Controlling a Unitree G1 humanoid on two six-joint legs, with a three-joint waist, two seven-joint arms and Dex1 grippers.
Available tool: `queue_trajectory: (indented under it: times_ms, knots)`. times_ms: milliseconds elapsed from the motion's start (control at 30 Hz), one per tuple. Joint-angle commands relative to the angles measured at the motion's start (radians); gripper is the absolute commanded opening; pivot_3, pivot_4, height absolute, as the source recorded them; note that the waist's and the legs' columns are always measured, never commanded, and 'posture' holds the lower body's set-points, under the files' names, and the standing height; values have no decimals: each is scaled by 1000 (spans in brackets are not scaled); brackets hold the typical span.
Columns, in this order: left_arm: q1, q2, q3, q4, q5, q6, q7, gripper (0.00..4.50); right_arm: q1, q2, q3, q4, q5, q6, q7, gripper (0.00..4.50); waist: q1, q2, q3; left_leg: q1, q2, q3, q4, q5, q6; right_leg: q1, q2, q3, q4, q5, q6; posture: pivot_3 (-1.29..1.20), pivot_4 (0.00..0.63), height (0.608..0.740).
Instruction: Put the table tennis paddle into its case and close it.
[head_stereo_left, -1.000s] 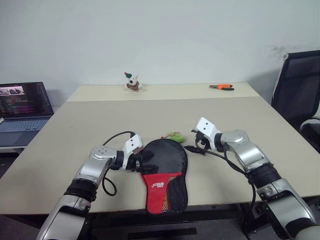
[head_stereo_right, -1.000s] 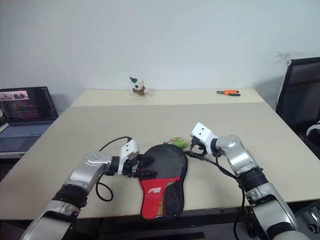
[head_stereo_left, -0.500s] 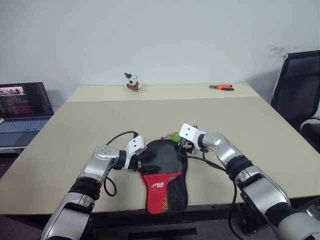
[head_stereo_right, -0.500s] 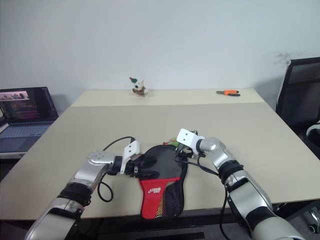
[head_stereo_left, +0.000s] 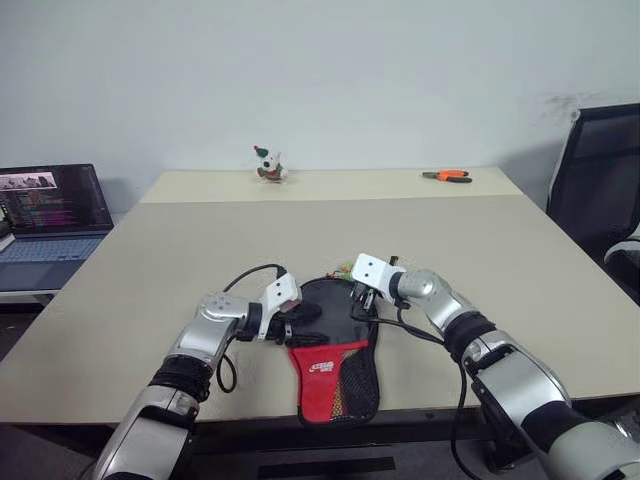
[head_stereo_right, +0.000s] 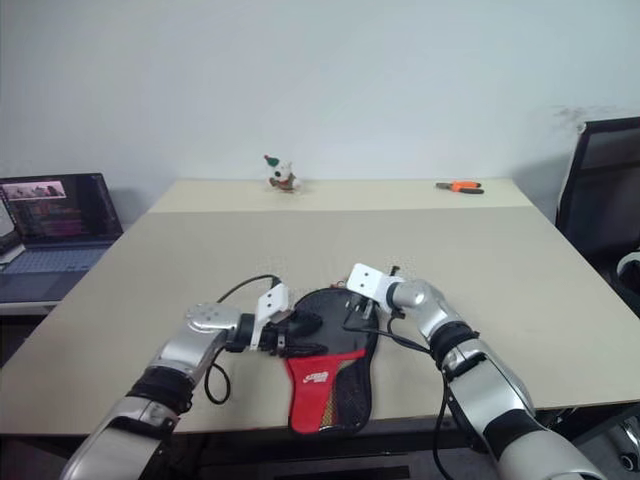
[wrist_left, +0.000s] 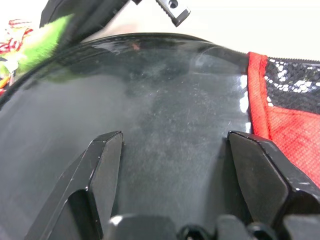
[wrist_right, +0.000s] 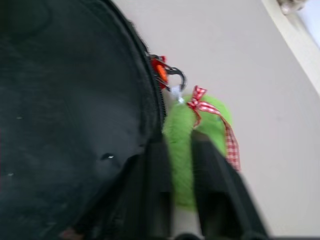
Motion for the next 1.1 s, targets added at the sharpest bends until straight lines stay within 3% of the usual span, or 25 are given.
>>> queue_trajectory:
  times_ms: [33,433,700,1100]
  knots:
    - [-12,-19,-22,18,22,-17,-9,3665,-22,-16,-23,-37,5,8,20,16,0,0,0,0,0,0,0,0,0,0,0,0,0,0,0,0,150,740]
    - [-20,-56,-31,56,40,-40,-13,3665,1,-40,-52,-118,45,65,112,16,0,0,0,1,0,-1,0,0,0,0,0,0,0,0,0,0,150,740]
    - [-50,-82,-81,217,121,-146,2,3665,32,-43,-45,-180,39,90,114,16,1,0,-1,2,0,0,0,0,0,1,0,1,0,0,0,0,150,740]
    - [-63,-108,-113,323,160,-252,5,3665,231,-239,-75,-529,50,251,209,16,14,2,-3,13,-1,-3,0,0,0,18,0,-1,-6,-3,5,0,150,740]
